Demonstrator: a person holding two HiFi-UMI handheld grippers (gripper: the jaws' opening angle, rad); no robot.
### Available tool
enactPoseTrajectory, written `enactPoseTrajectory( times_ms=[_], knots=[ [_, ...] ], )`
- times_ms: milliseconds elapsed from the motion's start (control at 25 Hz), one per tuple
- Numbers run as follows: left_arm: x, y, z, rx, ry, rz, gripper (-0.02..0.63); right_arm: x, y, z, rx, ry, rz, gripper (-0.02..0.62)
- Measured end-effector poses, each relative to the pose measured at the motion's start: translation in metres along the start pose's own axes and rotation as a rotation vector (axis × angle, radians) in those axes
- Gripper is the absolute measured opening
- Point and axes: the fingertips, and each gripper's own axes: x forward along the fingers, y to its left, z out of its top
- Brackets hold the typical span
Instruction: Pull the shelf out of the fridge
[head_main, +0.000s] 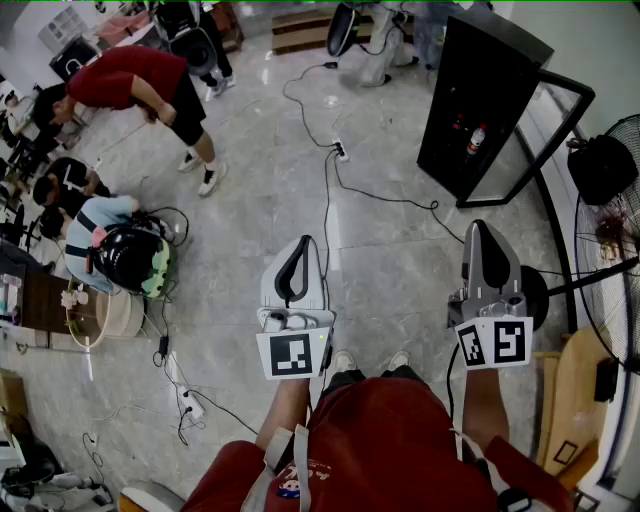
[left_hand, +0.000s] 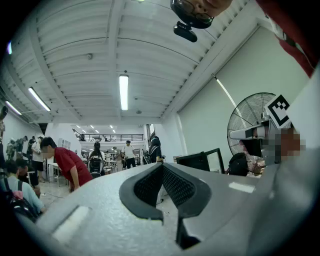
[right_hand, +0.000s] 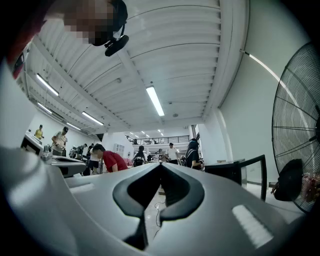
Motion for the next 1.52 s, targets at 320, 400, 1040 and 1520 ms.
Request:
enactPoseTrajectory(
  times_ms=[320,400,1040,1520],
  knots=[
    [-0.007,0.025,-0.002,-0.014,-0.007,0.013,-0.003,0.008,0.023,-0.001,-0.002,0.004,0.007,-0.002],
    [-0.01,0.035,-0.002,-0.016,-0.009,0.013,-0.003,0.012,0.034,-0.001,-0.003,0.004,0.01,-0.002],
    [-0.017,0.104,-0.026,-0.027,0.005,-0.02,-0.003,0.03,0.081,-0.011,0.026,-0.008,-0.07,-0.002],
    [0.036,0.096,-0.045,-0.02,0.033,-0.07,-0.003,0.065,0.052,-0.038,0.041,0.011,-0.106,-0.002]
  ],
)
